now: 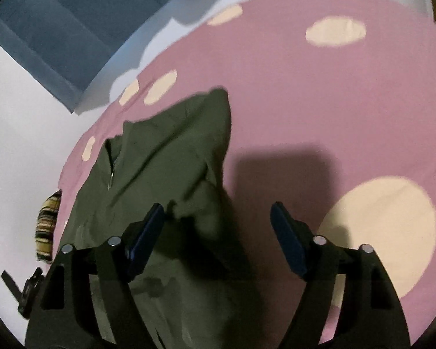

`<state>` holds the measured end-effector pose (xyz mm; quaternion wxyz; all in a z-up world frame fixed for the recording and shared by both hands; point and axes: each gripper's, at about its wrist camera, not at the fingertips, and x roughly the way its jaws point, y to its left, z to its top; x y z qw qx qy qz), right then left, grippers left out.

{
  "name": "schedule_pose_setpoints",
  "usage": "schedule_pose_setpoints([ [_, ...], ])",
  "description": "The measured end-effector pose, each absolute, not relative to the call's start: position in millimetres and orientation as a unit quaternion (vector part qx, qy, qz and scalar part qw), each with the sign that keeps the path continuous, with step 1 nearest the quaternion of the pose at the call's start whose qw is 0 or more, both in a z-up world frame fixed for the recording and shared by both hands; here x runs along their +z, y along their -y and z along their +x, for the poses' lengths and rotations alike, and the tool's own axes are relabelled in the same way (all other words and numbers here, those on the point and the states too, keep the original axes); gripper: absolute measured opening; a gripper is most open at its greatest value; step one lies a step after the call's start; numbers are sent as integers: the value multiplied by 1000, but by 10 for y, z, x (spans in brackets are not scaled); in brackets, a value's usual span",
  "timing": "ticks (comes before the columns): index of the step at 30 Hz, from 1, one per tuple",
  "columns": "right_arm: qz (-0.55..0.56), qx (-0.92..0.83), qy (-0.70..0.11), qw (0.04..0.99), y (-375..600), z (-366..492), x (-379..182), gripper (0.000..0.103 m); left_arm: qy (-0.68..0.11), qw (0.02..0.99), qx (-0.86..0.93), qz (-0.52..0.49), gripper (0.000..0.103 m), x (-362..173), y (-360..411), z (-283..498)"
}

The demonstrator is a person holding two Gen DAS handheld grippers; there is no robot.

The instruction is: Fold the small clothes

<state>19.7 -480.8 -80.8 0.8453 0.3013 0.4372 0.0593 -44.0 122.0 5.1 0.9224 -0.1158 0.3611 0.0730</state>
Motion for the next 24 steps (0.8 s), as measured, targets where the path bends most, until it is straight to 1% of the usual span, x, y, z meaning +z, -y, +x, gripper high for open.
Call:
schedule_pose_setpoints([
  [1,301,67,-443,842,4778,222,-847,60,-362,922,73,-115,85,48,-1215,-439],
  [2,298,75,-451,838,4747,235,-898,56,-363,922,73,-115,85,43,-1207,-437],
  [4,294,82,-460,834,4707,235,-965,37,-364,922,74,-113,85,37,-1201,-436],
  [5,293,84,-462,833,4692,262,-993,33,-364,922,75,-112,85,33,-1201,-438],
  [7,283,80,-465,835,4677,261,-1016,20,-365,921,76,-112,85,23,-1203,-436],
  [9,278,76,-467,836,4685,252,-1032,16,-366,920,76,-113,85,14,-1207,-439],
  [12,274,74,-467,837,4703,231,-1069,14,-367,920,78,-116,85,-1,-1221,-439],
  [20,265,68,-466,842,4677,260,-1062,14,-367,919,77,-122,85,-4,-1233,-442],
  [21,265,69,-464,842,4677,255,-1059,15,-367,919,77,-121,85,-5,-1234,-443],
  [22,266,70,-462,843,4681,246,-1049,20,-367,919,77,-119,85,-6,-1232,-449],
  [23,270,71,-459,843,4687,230,-1037,22,-366,920,78,-119,85,-8,-1231,-456],
  [24,273,70,-457,844,4695,204,-1020,30,-366,920,77,-119,85,-11,-1230,-462],
])
